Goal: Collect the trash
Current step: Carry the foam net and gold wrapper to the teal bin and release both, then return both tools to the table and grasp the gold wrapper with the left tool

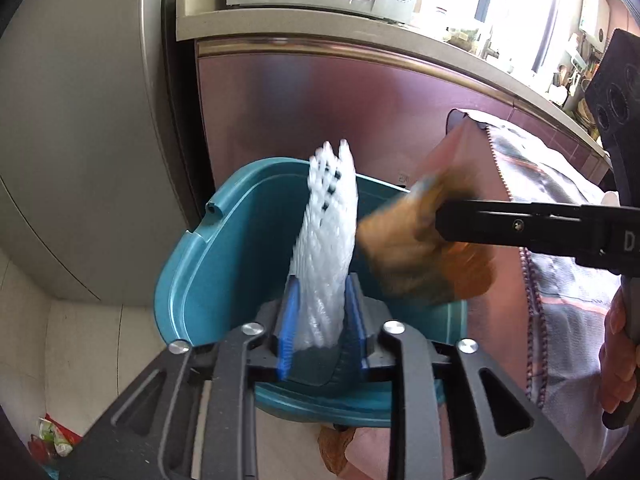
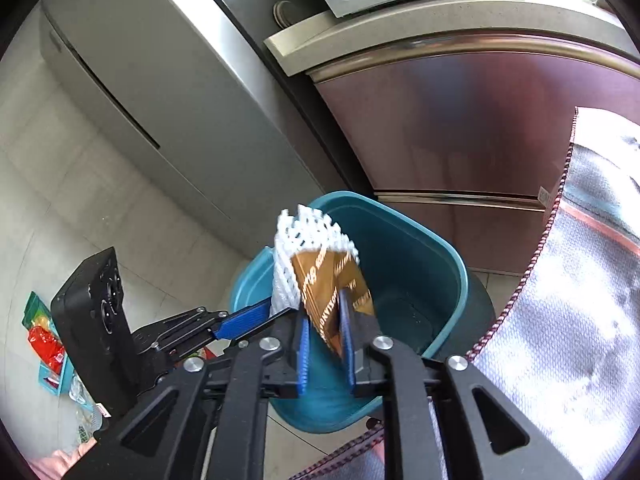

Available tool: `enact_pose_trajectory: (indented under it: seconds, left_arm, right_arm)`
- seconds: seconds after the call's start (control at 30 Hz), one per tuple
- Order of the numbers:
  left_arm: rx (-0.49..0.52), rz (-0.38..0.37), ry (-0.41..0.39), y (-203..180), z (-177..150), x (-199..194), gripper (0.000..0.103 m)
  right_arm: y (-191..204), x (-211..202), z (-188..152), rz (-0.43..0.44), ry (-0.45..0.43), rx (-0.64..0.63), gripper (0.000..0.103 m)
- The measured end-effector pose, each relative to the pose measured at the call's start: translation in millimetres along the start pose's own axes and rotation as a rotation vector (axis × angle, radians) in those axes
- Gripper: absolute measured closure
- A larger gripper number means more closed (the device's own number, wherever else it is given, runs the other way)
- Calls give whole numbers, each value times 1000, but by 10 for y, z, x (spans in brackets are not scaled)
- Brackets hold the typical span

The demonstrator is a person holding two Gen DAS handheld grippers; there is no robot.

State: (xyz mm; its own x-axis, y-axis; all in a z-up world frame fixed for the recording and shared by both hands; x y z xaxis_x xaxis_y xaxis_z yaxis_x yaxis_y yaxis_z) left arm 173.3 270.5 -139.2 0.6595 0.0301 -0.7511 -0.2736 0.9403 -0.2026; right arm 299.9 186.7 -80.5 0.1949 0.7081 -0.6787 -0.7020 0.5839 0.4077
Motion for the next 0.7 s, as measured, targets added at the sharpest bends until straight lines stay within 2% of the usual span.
enact_pose_trajectory:
  seconds: [0.17,0.27,0.37,0.53,0.7]
  left_arm:
    - [-21,10,9,-9,-50,79,74]
    - [-18,10,-19,-62,-54,38,74]
    - [0,-10,-63,-152,-61,-102,69]
    - [45,-92,-148,-439,13,-449,61]
    - [109,-206,-203,-871,2,-736,51]
  right_arm:
    - [-37,-69,-54,-4,-13,18,77]
    - [-54,-149,-118,-11,-39,15,74]
    - [-36,-360,-198,-10,-82,-6,70]
    - [-14,-807,-314,-32,-174,-50,63]
    - [-29,-1394,-565,-97,-263,-87,57]
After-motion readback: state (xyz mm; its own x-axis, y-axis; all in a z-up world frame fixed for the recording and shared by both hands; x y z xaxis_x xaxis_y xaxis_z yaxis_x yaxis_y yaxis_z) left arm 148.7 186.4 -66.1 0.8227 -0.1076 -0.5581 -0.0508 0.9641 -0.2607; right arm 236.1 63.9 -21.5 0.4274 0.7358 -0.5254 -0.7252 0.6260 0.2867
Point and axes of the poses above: each gripper's, at about its wrist camera, not at the fingertips, and x roughly the way its jaws point, y to its left, z to its top, the point moved 5 cm from there along x, roughly the way its jaws point, and after that the axes turned 7 degrees about -x, right-handed, at the moved point
